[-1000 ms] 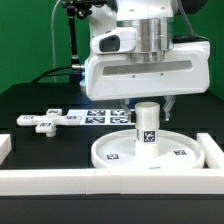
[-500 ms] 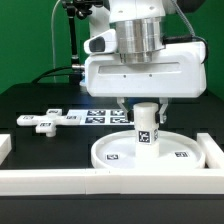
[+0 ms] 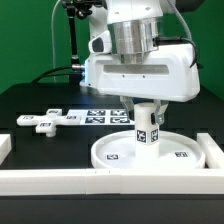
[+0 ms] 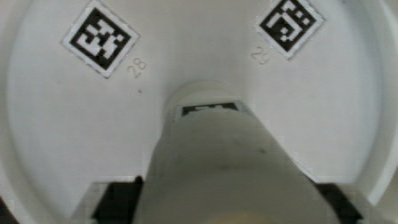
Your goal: Assemble round table
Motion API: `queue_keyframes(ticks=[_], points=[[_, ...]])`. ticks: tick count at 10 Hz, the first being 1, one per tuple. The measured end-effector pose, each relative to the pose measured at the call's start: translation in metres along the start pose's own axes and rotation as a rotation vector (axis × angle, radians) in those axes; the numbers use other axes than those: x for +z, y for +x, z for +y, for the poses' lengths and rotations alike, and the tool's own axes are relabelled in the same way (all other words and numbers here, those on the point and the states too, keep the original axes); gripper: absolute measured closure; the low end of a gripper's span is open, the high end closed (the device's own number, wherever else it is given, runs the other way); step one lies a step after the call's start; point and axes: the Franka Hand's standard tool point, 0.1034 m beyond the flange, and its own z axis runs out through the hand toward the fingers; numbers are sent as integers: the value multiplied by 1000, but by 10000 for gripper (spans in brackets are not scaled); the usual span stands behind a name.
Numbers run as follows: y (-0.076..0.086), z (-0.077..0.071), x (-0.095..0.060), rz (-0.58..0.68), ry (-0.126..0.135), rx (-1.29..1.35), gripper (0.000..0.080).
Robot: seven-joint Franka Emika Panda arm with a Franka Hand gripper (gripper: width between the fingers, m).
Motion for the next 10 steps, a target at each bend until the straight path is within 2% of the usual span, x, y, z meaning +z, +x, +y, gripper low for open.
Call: queue_keyframes(ticks=[2,5,6,9,10], points=[[0,0,0,-7,5,138,389],[-2,0,1,-50,34,495,389],[-2,-1,1,-50,34,580,389],[-1,-1,1,-63,42,717,389],[0,0,1,-70,54,780,389]])
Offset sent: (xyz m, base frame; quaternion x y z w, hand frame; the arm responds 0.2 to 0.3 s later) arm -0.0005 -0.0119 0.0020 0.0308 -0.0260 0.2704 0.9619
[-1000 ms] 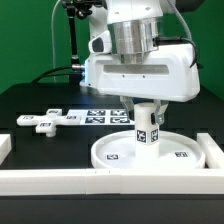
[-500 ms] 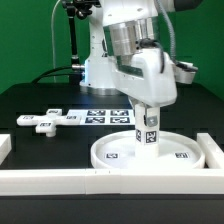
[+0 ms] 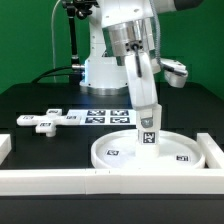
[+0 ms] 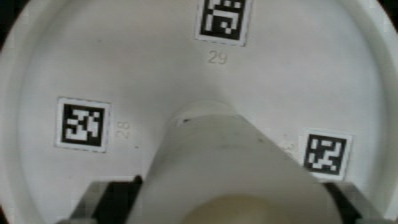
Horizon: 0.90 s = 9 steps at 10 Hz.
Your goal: Assemble round table
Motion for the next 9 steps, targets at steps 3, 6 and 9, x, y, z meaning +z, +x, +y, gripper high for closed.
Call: queue_keyframes(ticks=[3,6,9], points=[[-1,2,1,-12,64,276,389],[-3,3,1,-32,65,388,389],[-7,7,-3,-33,20,215,177]])
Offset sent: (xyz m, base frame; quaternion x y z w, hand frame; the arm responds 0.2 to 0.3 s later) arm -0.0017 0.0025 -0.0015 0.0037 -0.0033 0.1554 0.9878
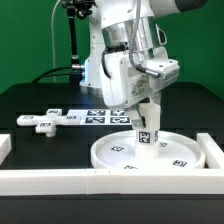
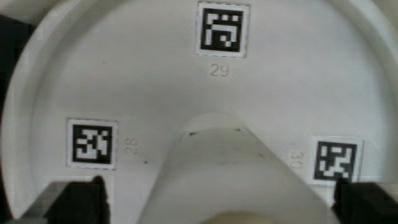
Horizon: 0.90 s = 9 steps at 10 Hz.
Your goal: Assemble round table
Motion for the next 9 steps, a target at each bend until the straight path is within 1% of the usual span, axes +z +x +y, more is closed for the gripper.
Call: queue_keyframes(ticks=[1,2,3,4,5,9], points=[[0,-1,-7,-3,1,-103,154],[4,0,-13,-5,7,-200,151],[15,0,-21,-24,17,-246,151],[28,-1,-29,-33,30,-257,150],[38,-3,-34,-34,39,-243,150],[35,-1,-31,-33,33,-249,150]])
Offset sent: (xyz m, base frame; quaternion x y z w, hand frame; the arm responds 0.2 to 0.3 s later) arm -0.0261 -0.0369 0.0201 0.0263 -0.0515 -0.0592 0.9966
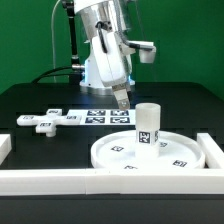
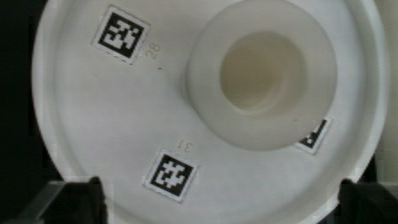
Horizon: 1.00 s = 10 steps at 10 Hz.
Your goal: Assemble round table
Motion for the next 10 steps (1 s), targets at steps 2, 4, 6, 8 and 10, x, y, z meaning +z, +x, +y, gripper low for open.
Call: queue_keyframes(ticks=[2,4,6,8,10], points=[[0,1,0,-1,-8,-44,150],[10,4,-10,-14,-33,-315,150],[31,14,-19,-27,-39,-496,150],[51,26,-25,-14,-10,-436,150],[49,25,-23,-16,-15,-469,150]])
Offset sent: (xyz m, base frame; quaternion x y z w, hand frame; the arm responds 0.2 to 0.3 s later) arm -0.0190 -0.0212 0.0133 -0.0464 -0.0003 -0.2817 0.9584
